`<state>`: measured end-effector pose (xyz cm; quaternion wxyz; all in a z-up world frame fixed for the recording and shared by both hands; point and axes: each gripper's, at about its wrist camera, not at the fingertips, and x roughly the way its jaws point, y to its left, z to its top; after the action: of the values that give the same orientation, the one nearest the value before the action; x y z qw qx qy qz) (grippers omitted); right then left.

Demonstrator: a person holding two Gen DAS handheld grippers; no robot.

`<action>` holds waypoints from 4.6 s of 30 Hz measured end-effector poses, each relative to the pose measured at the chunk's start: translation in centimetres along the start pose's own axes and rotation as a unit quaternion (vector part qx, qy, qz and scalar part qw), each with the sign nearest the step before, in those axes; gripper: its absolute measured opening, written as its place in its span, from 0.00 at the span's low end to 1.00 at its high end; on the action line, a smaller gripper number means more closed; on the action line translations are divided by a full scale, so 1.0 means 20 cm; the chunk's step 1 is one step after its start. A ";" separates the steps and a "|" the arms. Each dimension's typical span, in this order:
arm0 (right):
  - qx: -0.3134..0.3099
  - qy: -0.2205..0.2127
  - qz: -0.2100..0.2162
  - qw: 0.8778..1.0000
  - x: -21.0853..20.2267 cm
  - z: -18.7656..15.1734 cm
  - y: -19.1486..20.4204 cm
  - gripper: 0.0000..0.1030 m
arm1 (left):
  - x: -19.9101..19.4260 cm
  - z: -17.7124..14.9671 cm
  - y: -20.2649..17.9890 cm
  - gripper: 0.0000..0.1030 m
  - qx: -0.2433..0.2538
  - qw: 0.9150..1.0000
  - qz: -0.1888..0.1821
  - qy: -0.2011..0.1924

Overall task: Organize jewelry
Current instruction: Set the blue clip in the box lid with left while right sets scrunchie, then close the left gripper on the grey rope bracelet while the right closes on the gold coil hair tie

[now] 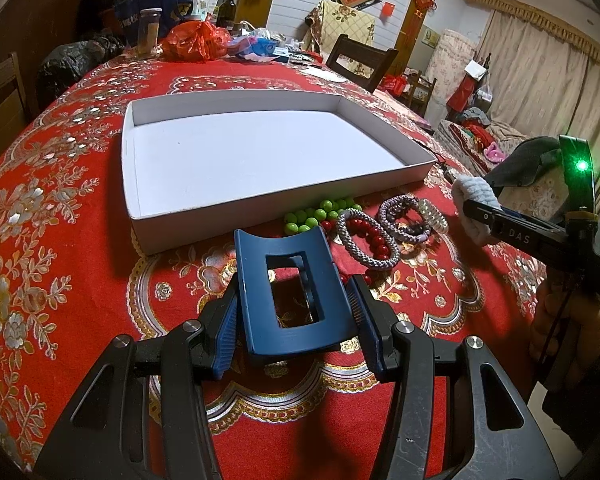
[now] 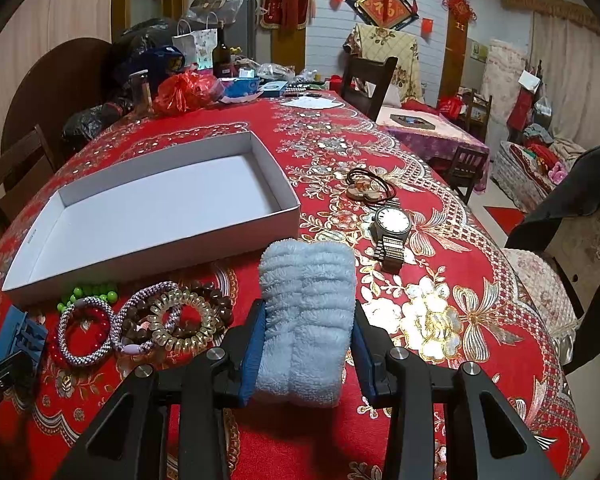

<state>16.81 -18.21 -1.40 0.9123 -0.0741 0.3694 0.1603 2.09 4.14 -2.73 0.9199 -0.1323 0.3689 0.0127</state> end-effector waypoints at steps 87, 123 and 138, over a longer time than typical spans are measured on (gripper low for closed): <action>0.094 -0.013 0.053 0.994 0.04 0.04 -0.14 0.49 | 0.16 0.19 -0.13 0.37 -0.026 0.998 -0.044 0.039; -0.026 0.058 0.162 0.985 0.12 0.01 0.14 0.15 | 0.05 0.04 0.05 0.05 -0.038 0.999 -0.029 0.014; 0.007 -0.012 0.112 0.994 -0.01 0.01 0.06 0.09 | 0.00 0.03 0.06 0.05 -0.042 0.998 -0.054 -0.006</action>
<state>16.49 -17.05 -1.14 0.8936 -0.0240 0.3652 0.2599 2.40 5.47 -2.50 0.9153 -0.1903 0.3545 -0.0212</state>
